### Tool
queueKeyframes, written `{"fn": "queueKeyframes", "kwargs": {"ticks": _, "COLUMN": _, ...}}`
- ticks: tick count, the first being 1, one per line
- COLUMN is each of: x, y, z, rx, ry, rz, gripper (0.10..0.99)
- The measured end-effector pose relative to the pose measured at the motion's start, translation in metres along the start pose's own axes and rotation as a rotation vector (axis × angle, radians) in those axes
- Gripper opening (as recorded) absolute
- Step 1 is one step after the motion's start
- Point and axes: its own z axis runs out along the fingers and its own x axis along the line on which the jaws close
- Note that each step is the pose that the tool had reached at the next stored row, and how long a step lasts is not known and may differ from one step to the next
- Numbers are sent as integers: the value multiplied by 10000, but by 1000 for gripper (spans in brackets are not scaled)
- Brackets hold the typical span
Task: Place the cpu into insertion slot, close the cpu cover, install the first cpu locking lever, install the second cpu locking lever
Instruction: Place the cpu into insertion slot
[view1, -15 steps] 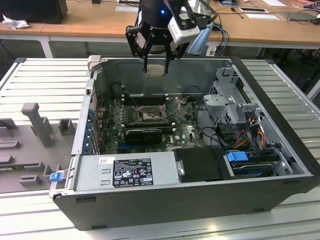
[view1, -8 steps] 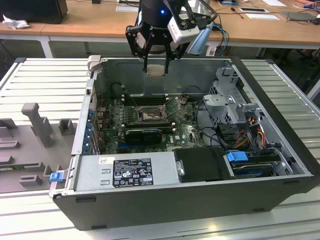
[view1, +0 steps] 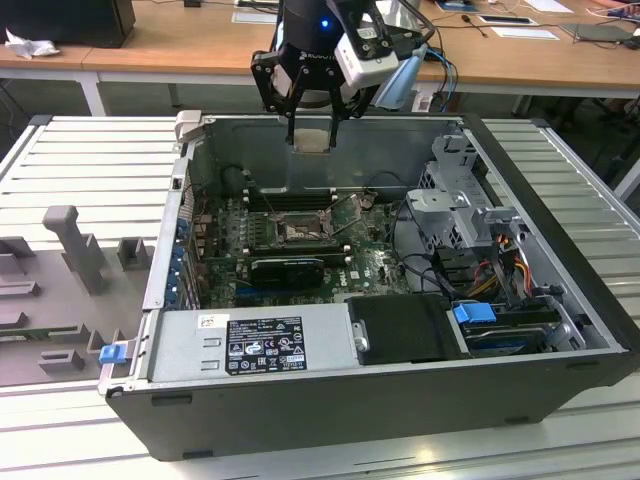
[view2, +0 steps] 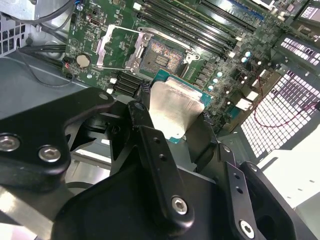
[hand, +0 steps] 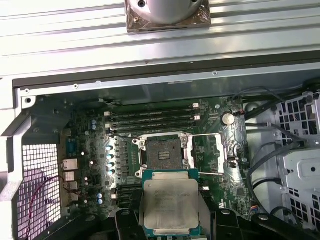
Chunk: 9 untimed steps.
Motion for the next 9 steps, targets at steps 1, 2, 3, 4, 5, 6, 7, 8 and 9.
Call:
{"fn": "queueKeyframes", "kwargs": {"ticks": 1, "x": 0, "y": 0, "z": 0, "rx": 0, "ry": -1, "rz": 9, "gripper": 529}}
{"fn": "queueKeyframes", "kwargs": {"ticks": 2, "x": 0, "y": 0, "z": 0, "rx": 0, "ry": -1, "rz": 15, "gripper": 529}}
{"fn": "queueKeyframes", "kwargs": {"ticks": 3, "x": 0, "y": 0, "z": 0, "rx": -1, "ry": -2, "rz": 21, "gripper": 529}}
{"fn": "queueKeyframes", "kwargs": {"ticks": 4, "x": 0, "y": 0, "z": 0, "rx": -1, "ry": -3, "rz": 29, "gripper": 529}}
{"fn": "queueKeyframes", "kwargs": {"ticks": 5, "x": 0, "y": 0, "z": 0, "rx": -1, "ry": -3, "rz": 35, "gripper": 529}}
{"fn": "queueKeyframes", "kwargs": {"ticks": 6, "x": 0, "y": 0, "z": 0, "rx": -1, "ry": -4, "rz": 46, "gripper": 529}}
{"fn": "queueKeyframes", "kwargs": {"ticks": 7, "x": 0, "y": 0, "z": 0, "rx": -1, "ry": -5, "rz": 57, "gripper": 529}}
{"fn": "queueKeyframes", "kwargs": {"ticks": 8, "x": 0, "y": 0, "z": 0, "rx": -2, "ry": -6, "rz": 68, "gripper": 529}}
{"fn": "queueKeyframes", "kwargs": {"ticks": 9, "x": 0, "y": 0, "z": 0, "rx": -2, "ry": -7, "rz": 75, "gripper": 529}}
